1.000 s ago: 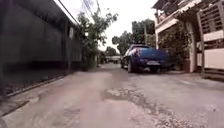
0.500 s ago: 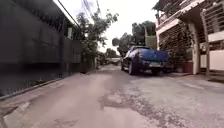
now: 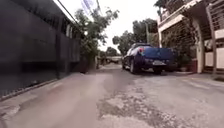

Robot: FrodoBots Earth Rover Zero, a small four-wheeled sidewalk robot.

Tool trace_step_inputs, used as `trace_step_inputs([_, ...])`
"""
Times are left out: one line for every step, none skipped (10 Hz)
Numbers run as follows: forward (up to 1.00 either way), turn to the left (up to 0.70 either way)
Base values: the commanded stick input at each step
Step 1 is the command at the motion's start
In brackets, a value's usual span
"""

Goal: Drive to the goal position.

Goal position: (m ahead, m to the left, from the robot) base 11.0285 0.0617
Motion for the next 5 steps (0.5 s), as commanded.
trace_step_inputs([0.50,0.00])
trace_step_inputs([0.50,0.00])
trace_step_inputs([0.50,0.00])
trace_step_inputs([0.50,0.00])
trace_step_inputs([0.50,0.00])
